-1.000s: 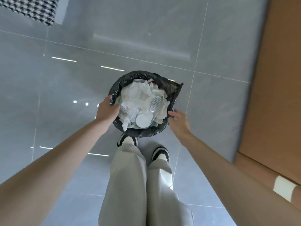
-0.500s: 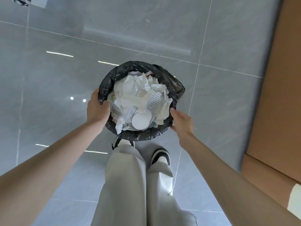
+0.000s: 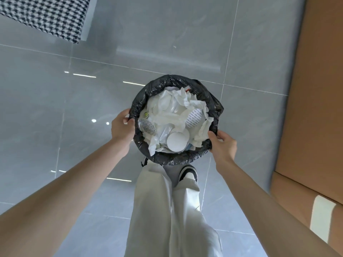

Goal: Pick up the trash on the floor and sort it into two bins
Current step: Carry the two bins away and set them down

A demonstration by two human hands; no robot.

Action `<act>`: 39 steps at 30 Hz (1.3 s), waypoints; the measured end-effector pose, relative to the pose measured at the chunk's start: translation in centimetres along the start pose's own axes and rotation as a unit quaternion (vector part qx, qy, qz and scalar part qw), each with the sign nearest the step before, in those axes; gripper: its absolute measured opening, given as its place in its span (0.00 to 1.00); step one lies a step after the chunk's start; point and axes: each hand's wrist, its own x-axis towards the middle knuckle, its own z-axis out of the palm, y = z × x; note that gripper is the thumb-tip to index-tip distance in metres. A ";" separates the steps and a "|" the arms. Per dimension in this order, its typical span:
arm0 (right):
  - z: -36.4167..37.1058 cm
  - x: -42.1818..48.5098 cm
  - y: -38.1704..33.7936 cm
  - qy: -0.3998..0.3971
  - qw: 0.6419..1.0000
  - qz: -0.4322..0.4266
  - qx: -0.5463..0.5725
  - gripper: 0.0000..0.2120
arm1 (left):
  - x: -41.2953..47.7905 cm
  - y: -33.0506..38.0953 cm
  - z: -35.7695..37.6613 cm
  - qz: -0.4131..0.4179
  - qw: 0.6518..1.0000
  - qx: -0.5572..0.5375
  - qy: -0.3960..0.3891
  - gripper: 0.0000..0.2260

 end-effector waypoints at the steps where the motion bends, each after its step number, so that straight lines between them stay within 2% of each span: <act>1: -1.3 -1.5 -0.8 0.000 1.000 -0.008 -0.001 0.02 | -1.4 1.0 -0.6 0.001 1.000 -0.006 -0.005 0.18; 6: -8.2 -9.0 -4.8 0.006 1.000 -0.025 0.015 0.02 | -8.6 6.5 -4.3 0.012 0.999 -0.023 -0.045 0.17; 9: -12.2 -13.4 -6.4 0.021 0.999 -0.017 0.039 0.10 | -13.5 10.0 -6.0 0.022 0.997 -0.029 -0.074 0.16; 11: -15.1 -16.7 -7.2 0.043 0.997 -0.009 0.057 0.10 | -17.1 12.3 -7.0 0.040 0.994 -0.017 -0.102 0.15; 14: -18.4 -20.7 -7.6 0.065 0.995 0.000 0.073 0.04 | -21.4 14.4 -7.8 0.055 0.989 0.002 -0.137 0.15; 22: -25.4 -30.6 -3.4 0.161 0.973 0.045 0.158 0.07 | -30.6 16.3 -7.0 0.086 0.963 0.093 -0.240 0.15; 25: -27.0 -34.5 -0.8 0.204 0.952 0.067 0.216 0.04 | -33.8 16.2 -5.8 0.106 0.943 0.137 -0.284 0.15; 28: -28.4 -38.1 2.7 0.254 0.922 0.097 0.276 0.08 | -37.7 15.8 -3.8 0.127 0.915 0.181 -0.338 0.16; 30: -29.0 -40.2 5.1 0.284 0.901 0.117 0.307 0.03 | -40.4 15.4 -2.5 0.136 0.896 0.213 -0.366 0.17; 33: -30.4 -43.9 9.1 0.340 0.859 0.143 0.356 0.07 | -45.0 13.7 -0.4 0.153 0.856 0.272 -0.413 0.17; 39: -32.7 -51.8 18.4 0.416 0.770 0.197 0.441 0.05 | -55.5 6.8 2.9 0.191 0.776 0.350 -0.489 0.18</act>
